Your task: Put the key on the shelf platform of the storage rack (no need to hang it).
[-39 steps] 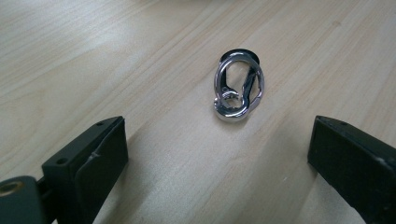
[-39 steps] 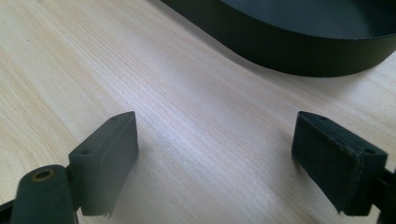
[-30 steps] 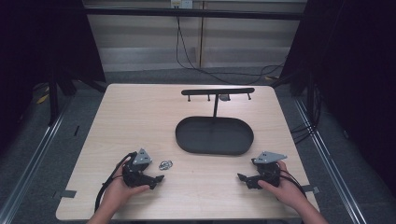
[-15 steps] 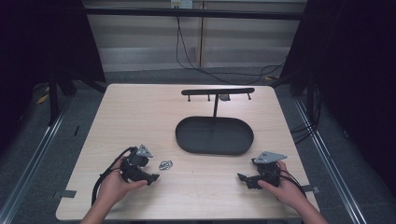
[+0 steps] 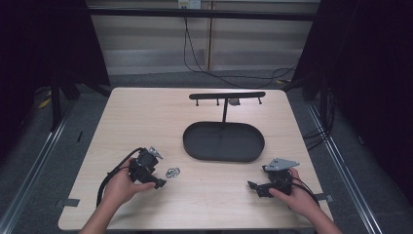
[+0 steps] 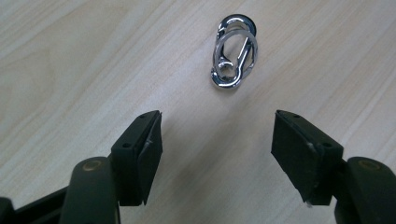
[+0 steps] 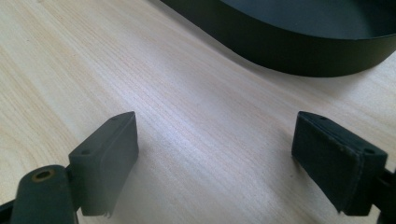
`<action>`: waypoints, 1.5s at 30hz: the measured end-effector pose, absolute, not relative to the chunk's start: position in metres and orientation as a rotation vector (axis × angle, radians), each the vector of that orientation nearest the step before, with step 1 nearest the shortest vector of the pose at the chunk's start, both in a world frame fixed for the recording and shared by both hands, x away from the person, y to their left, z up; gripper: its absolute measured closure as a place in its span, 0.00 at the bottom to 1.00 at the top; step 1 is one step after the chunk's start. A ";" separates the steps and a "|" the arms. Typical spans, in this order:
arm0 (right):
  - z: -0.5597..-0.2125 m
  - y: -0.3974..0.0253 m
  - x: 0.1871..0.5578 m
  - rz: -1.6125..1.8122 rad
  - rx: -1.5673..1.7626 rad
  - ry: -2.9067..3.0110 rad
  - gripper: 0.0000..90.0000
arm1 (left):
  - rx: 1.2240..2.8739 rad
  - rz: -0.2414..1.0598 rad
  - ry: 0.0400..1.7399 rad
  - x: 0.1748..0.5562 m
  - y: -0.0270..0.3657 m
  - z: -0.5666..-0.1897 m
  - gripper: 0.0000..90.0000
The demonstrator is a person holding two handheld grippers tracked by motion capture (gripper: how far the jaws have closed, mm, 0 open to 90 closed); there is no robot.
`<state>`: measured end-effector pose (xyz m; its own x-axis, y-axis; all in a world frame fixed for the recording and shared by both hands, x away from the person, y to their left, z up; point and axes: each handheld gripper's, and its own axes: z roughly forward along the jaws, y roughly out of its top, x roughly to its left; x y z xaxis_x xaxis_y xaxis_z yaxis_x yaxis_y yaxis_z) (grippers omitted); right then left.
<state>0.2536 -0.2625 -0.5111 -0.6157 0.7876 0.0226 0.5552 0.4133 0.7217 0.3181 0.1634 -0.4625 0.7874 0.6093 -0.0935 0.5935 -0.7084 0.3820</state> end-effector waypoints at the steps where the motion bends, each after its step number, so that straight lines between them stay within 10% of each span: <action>1: -0.511 -0.262 0.254 1.019 1.161 2.353 0.16 | 2.590 0.057 0.903 0.319 0.162 -0.462 0.38; 45: -0.511 -0.263 0.254 1.020 1.161 2.353 0.16 | 2.761 -0.043 0.817 0.355 0.109 -0.468 0.50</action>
